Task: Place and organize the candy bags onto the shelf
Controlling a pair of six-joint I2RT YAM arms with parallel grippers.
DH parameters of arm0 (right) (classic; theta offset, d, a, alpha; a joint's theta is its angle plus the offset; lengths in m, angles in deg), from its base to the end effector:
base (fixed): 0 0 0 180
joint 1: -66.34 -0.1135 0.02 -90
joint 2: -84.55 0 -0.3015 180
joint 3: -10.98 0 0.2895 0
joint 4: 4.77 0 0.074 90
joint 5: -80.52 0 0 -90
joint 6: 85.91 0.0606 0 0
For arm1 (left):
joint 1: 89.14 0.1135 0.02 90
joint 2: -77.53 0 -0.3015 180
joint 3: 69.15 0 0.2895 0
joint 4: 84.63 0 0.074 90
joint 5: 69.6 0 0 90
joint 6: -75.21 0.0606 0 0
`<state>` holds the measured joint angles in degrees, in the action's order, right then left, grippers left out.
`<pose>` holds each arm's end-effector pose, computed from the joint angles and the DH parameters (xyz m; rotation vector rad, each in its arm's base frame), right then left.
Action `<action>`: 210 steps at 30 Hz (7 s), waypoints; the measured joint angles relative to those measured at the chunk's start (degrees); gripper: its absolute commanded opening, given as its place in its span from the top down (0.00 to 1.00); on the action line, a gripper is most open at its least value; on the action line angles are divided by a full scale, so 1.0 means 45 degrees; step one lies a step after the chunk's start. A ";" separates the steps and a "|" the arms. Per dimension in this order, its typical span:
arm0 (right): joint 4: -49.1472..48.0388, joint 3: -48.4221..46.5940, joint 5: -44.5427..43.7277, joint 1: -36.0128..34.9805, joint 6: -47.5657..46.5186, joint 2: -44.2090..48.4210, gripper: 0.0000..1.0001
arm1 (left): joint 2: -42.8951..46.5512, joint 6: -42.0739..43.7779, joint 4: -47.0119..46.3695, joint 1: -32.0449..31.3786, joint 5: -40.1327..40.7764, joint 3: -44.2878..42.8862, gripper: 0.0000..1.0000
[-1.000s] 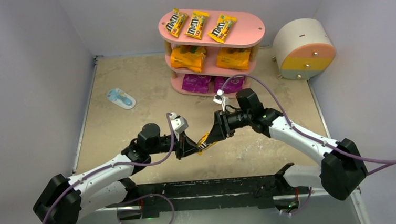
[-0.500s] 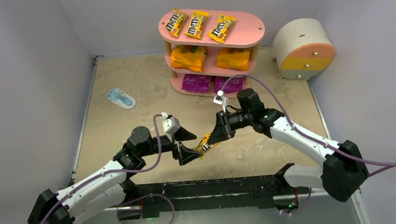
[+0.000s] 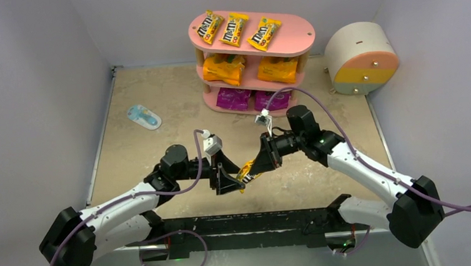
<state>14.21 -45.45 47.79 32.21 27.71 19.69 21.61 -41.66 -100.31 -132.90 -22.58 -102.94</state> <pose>0.1974 0.1954 0.2948 -0.8842 2.0223 1.6165 0.1425 -0.1936 0.2409 0.8902 1.6868 -1.5072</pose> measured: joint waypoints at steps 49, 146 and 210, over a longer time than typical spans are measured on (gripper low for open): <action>0.2433 -0.1137 -0.1166 -0.0058 -0.1744 0.1044 0.64 | 0.0447 0.0209 0.0797 -0.0112 -0.0860 -0.0345 1.00; -0.2210 -0.9073 -2.2916 0.1953 0.4061 -0.3259 0.85 | 0.2846 0.1214 0.5542 -0.0112 0.4522 -0.0646 0.02; 0.0597 -0.1438 -1.6432 0.1928 0.2293 0.4070 0.02 | 0.2516 -0.1044 0.8495 -0.0112 1.0292 -0.1943 0.00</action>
<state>16.90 -51.92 -26.15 40.89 38.02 38.00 32.93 -46.36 -62.08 -133.41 23.73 -111.68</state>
